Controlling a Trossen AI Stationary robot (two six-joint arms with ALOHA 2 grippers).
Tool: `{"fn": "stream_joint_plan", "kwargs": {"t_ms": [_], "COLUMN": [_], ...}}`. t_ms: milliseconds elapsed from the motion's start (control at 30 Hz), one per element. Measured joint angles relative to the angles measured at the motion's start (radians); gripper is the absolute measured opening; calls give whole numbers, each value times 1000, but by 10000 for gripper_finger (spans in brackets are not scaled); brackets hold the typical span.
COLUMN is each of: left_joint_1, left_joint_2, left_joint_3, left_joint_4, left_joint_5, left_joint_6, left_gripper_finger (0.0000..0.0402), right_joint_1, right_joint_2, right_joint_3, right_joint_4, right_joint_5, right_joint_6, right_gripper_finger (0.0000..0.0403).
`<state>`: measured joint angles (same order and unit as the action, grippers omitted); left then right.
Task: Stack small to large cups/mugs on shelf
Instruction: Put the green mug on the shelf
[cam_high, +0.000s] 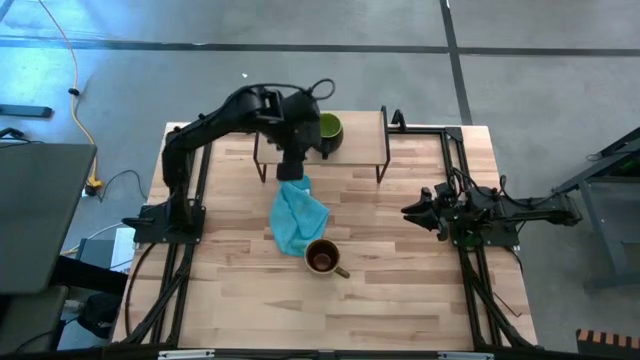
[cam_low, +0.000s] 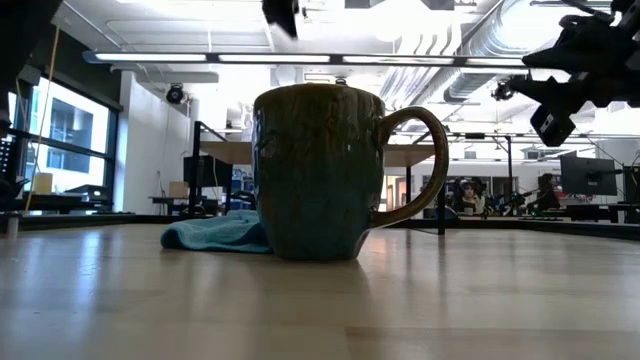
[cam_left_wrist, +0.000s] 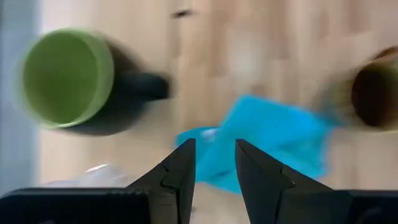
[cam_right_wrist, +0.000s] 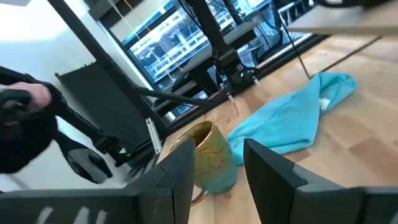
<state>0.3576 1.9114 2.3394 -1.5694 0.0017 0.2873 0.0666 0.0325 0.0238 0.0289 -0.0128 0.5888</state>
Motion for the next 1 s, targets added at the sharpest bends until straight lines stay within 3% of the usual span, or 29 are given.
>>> {"fn": "stream_joint_plan", "kwargs": {"t_ms": [167, 400, 700, 1000], "left_joint_1": [-130, -315, -573, -917], "left_joint_2": [-55, -125, -273, -365], "left_joint_3": [1, 1, 0, 1], "left_joint_4": [-1, 10, 52, 41], "left_joint_5": [44, -91, -451, -937], "left_joint_6": [-81, -234, -503, -714], "left_gripper_finger": [102, 102, 102, 102], "right_joint_1": [0, 0, 0, 0], "right_joint_2": [10, 13, 13, 13], "right_joint_3": [0, 0, 0, 0], "right_joint_4": [38, 53, 51, 51], "right_joint_5": [16, 35, 36, 35], "right_joint_6": [-86, -168, -170, -115], "right_gripper_finger": [128, 128, 128, 128]}}
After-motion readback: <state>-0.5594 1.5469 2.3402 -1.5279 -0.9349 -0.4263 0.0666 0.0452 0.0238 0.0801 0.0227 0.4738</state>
